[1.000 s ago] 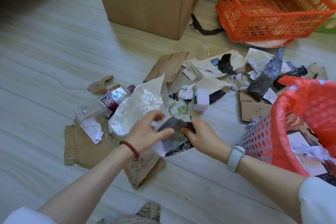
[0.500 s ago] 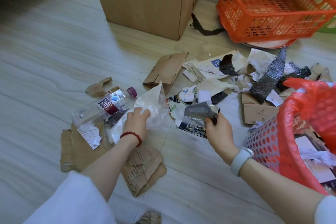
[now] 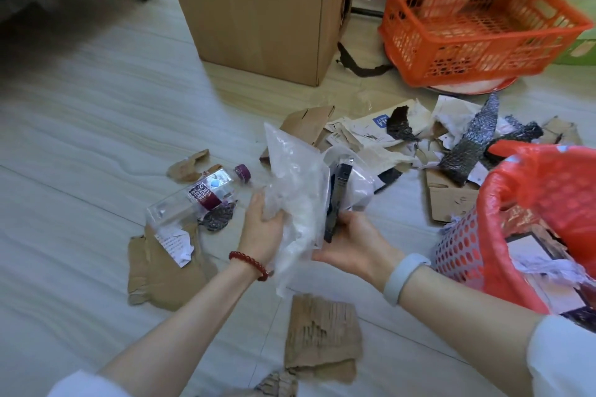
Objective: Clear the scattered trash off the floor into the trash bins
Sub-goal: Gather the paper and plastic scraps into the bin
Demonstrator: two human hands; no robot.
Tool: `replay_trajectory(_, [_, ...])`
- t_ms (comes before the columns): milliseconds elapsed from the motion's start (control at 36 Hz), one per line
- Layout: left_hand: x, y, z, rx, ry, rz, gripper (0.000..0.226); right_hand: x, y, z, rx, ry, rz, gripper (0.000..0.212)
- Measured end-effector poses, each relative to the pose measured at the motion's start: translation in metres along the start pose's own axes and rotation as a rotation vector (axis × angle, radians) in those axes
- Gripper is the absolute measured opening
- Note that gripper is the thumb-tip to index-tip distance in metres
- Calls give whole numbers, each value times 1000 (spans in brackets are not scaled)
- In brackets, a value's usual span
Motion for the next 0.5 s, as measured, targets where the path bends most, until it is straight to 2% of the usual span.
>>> replay_trajectory(28, [4,3,6,87,-78,-46,34,2,-1,0,-4,-10,-21,37])
replay_trajectory(83, [12,7,15,310,-217,-302,37,0,-4,-1,-27,19,-54,42])
replay_trajectory(139, [16,2,19,501,-272,-675,63,-2,-8,2,-52,40,-39,40])
replay_trajectory(194, [18,2,20,642,-273,-938,84,-4,-10,8,-34,80,-21,36])
replay_trajectory(250, [19,4,18,721,-305,-1047,95,-8,-14,13,-20,69,28,42])
replay_trajectory(278, [21,8,17,747,-329,-1069,99,-8,-15,16,-14,73,66,35])
replay_trajectory(333, [25,14,16,773,-390,-1002,90,-6,-16,24,-24,58,135,15])
replay_trajectory(417, [21,19,20,555,-450,-802,57,-7,-18,29,-71,40,347,27])
replay_trajectory(500, [14,17,23,395,-421,-700,56,-9,-18,33,-104,113,543,28])
Point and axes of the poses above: each hand's wrist, its own z-axis away from the middle knuckle, its own x-axis out of the palm, y = z × x, the point moved 3 cm from there along -z, towards the middle knuckle
